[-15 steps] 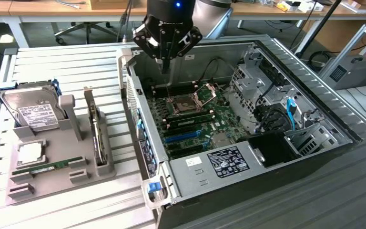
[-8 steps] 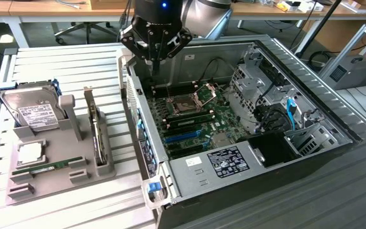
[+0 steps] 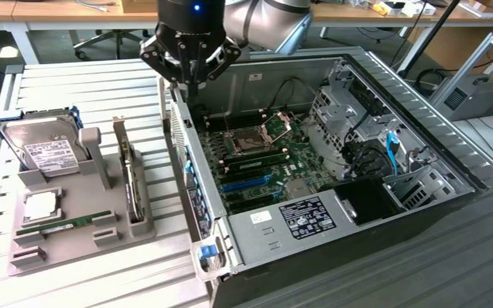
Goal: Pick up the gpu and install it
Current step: 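Reach for the gpu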
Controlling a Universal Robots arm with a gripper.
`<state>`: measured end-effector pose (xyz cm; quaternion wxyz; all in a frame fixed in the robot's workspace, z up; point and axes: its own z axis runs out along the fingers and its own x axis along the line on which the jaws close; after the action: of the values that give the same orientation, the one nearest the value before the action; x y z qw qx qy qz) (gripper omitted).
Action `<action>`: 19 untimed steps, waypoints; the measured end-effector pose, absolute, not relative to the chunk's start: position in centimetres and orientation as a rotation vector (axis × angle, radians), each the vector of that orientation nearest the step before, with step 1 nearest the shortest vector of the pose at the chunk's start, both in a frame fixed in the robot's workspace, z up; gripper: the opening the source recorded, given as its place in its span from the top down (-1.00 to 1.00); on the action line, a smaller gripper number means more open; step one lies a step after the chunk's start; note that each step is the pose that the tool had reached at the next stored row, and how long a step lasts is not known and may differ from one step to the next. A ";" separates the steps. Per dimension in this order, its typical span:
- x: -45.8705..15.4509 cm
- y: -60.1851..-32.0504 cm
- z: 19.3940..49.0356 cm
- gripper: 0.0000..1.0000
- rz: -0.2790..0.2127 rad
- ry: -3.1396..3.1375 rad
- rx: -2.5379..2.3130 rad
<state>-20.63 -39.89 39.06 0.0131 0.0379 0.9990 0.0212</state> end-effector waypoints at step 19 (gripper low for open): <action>-28.2 -39.9 38.9 0.79 0.066 3.113 0.118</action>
<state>-28.15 -39.89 38.89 0.0131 0.0378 0.9990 0.0212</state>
